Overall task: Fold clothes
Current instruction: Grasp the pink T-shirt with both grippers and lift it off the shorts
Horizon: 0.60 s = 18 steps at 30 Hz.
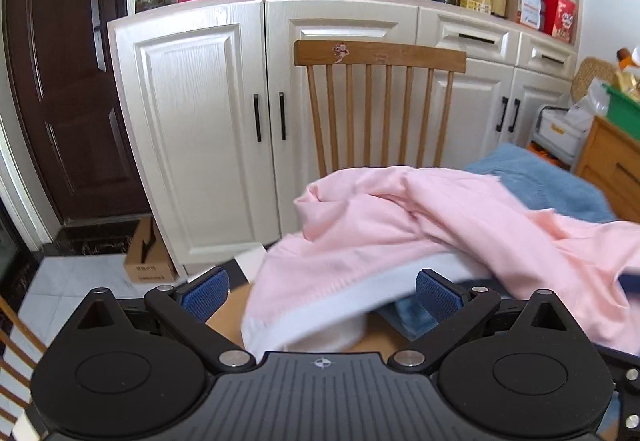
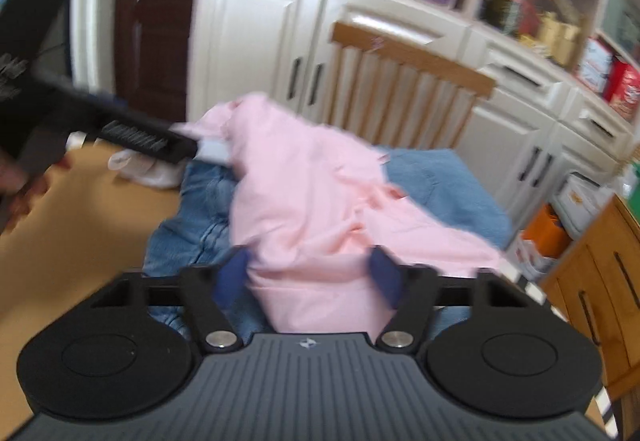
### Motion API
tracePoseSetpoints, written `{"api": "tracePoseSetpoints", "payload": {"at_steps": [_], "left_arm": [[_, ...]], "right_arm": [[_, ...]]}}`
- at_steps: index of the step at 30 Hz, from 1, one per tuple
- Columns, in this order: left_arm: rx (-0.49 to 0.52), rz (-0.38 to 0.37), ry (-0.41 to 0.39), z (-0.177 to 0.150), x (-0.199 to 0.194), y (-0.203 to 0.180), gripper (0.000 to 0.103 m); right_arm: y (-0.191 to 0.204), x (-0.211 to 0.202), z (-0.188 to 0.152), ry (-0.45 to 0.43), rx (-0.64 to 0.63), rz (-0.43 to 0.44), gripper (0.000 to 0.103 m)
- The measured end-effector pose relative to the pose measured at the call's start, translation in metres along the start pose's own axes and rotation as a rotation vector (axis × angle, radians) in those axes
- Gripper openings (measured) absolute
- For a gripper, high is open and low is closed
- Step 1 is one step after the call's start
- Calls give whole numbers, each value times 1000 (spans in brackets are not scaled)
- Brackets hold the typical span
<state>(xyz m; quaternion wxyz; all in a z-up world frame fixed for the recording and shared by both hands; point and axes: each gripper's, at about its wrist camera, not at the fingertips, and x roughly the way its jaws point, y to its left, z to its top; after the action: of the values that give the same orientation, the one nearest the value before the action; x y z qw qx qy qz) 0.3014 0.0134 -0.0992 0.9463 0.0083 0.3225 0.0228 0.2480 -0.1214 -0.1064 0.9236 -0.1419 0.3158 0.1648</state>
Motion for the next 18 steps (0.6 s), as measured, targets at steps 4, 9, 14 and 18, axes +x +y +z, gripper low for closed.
{"api": "tracePoseSetpoints", "payload": {"at_steps": [4, 9, 14, 18], "left_arm": [[-130, -197, 59, -6, 23, 14, 28], [-146, -243, 37, -6, 6, 12, 0], [-153, -304, -6, 1, -55, 12, 0], [-67, -341, -12, -15, -128, 6, 14]], "right_arm": [[-3, 5, 3, 20, 90, 46, 13], [-17, -26, 10, -2, 200, 87, 5], [-25, -106, 29, -114, 302, 191, 5], [-20, -183, 35, -175, 376, 356, 5]]}}
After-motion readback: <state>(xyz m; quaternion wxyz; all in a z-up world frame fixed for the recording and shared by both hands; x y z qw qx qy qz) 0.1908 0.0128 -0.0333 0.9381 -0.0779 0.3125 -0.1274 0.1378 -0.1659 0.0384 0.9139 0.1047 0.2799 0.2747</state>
